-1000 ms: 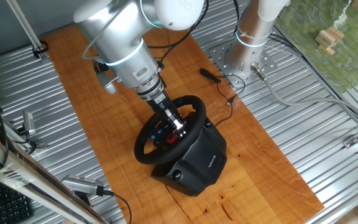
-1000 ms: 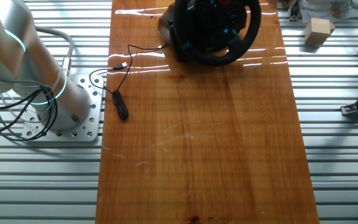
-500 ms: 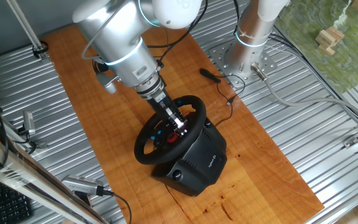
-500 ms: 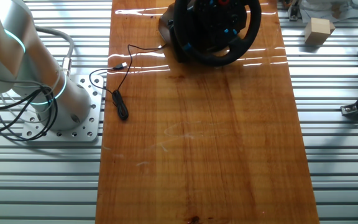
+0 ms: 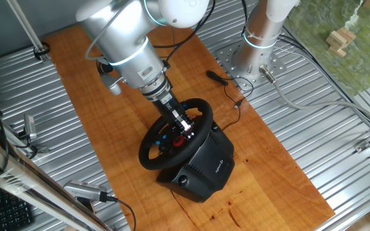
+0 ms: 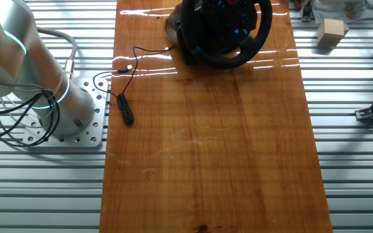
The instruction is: Rotate the steering wheel 90 degrees counterclockwise
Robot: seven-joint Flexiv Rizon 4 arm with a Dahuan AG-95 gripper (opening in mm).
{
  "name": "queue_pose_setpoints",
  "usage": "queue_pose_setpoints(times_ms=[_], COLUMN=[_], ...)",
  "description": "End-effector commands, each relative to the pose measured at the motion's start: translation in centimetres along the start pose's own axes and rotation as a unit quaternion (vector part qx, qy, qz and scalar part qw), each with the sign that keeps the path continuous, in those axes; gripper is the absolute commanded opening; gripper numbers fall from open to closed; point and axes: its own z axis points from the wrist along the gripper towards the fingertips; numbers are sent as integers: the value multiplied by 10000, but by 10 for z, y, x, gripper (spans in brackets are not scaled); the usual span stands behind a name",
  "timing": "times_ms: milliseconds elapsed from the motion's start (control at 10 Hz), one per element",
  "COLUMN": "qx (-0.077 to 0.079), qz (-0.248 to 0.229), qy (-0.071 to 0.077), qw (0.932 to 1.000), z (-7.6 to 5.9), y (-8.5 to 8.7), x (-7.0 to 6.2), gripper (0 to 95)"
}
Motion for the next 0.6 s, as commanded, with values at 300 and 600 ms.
queue_pose_setpoints(times_ms=[300,600], qx=[26,53], qz=[-13,-14], qy=[38,59], qw=[10000,10000], z=[0,-1], y=[0,0], x=[0,0], gripper=[0,0])
